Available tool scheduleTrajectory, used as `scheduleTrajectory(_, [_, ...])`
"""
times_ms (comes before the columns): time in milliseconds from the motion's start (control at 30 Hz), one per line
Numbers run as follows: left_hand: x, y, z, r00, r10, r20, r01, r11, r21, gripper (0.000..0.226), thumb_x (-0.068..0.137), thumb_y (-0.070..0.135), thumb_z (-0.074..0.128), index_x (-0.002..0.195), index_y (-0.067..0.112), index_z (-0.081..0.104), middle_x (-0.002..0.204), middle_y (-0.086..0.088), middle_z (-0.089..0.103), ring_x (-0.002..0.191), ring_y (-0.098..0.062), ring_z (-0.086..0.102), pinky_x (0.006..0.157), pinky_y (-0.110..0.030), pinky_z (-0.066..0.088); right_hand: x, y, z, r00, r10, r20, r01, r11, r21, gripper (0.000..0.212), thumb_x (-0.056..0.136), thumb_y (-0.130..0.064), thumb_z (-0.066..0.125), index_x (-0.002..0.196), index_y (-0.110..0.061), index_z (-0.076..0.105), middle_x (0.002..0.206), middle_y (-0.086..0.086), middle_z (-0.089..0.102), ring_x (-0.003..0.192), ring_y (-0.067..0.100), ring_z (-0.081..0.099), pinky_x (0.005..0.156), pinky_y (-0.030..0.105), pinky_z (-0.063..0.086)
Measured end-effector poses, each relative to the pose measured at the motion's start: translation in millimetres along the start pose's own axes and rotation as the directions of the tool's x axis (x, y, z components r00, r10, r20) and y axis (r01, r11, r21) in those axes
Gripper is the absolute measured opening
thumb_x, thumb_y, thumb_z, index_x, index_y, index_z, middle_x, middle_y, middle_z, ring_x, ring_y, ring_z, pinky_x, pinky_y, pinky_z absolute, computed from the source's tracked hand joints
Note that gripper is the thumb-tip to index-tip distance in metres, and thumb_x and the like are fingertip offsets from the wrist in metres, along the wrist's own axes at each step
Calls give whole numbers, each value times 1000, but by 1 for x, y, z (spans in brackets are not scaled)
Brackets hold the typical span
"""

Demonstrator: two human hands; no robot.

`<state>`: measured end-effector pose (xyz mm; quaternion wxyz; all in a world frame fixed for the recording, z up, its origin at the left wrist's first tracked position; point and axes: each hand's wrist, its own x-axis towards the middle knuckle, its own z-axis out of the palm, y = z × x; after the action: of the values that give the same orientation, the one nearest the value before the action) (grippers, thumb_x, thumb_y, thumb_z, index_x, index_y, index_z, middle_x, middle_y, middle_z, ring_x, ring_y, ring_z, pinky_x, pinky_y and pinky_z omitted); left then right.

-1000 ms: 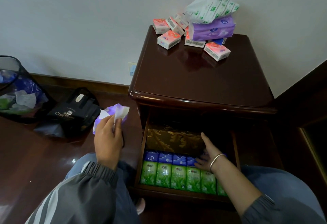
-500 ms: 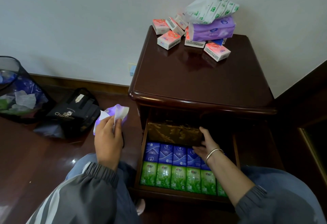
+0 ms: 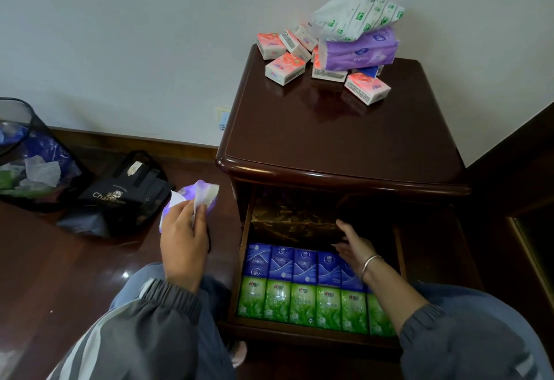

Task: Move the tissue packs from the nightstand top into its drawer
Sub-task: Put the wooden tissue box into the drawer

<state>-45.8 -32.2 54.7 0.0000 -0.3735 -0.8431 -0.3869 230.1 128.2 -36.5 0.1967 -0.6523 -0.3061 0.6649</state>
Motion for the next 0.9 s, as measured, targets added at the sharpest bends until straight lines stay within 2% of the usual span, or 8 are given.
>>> scheduleTrajectory(133, [0, 1, 0, 1000, 0, 0, 0, 1000, 10, 19, 96, 12, 52, 93, 0, 66, 95, -14, 64, 91, -30, 55, 72, -26, 31, 2, 1, -8, 999, -46, 17, 49, 984, -172, 35, 74, -55, 65, 96, -28, 62, 95, 3, 72, 101, 19, 61, 83, 31, 44])
scheduleTrajectory(300, [-1, 2, 1, 1000, 2, 10, -2, 1000, 13, 19, 96, 12, 53, 94, -1, 67, 96, -14, 64, 92, -31, 55, 72, -25, 30, 2, 4, -12, 996, -80, 33, 86, 941, -328, 39, 75, -57, 62, 97, -25, 66, 91, 0, 73, 90, 17, 57, 70, 29, 41])
scheduleTrajectory(433, [-1, 3, 1, 1000, 4, 8, -4, 1000, 15, 19, 96, 12, 53, 93, 0, 66, 95, -13, 63, 91, -29, 54, 70, -21, 26, 5, 5, -13, 991, -50, 127, 100, 901, -423, 19, 78, -33, 70, 92, -21, 69, 97, 2, 71, 86, 15, 65, 72, 28, 48])
scheduleTrajectory(500, [-1, 2, 2, 1000, 11, 3, -11, 1000, 20, 18, 95, 11, 53, 92, 0, 66, 93, -13, 63, 90, -29, 54, 69, -19, 24, 7, 3, -11, 989, -63, 133, 111, 911, -397, 10, 82, -31, 69, 89, -24, 66, 98, -1, 69, 84, 10, 63, 71, 25, 48])
scheduleTrajectory(633, [-1, 1, 3, 1000, 14, -7, -14, 1000, 20, 17, 95, 11, 54, 94, 1, 67, 94, -12, 64, 90, -27, 54, 71, -17, 25, 11, -3, 1, 990, -140, 22, 140, 949, -281, 36, 93, -30, 56, 125, -13, 56, 106, -2, 60, 80, 6, 58, 60, 13, 47])
scheduleTrajectory(700, [-1, 1, 4, 1000, 14, -4, -14, 1000, 18, 18, 95, 12, 53, 96, 1, 68, 96, -12, 65, 92, -27, 55, 72, -20, 28, 14, -4, 6, 988, -154, 18, 153, 947, -282, 44, 95, -27, 52, 135, -9, 48, 126, 4, 57, 105, 19, 59, 85, 24, 50])
scheduleTrajectory(767, [-1, 0, 4, 1000, 23, -8, -23, 1000, 12, 18, 95, 13, 53, 98, 2, 68, 97, -12, 65, 94, -28, 55, 73, -23, 29, 14, -3, 7, 987, -157, 22, 157, 938, -309, 44, 95, -25, 51, 136, -8, 47, 135, 12, 53, 122, 27, 52, 104, 36, 41])
scheduleTrajectory(900, [1, -2, 8, 999, 30, -20, -30, 1000, 7, 19, 96, 15, 52, 98, 3, 67, 98, -11, 64, 93, -26, 55, 72, -26, 32, 6, 0, 5, 981, -193, 34, 190, 891, -412, 37, 96, -21, 50, 129, -5, 54, 130, 15, 57, 115, 25, 54, 97, 32, 41])
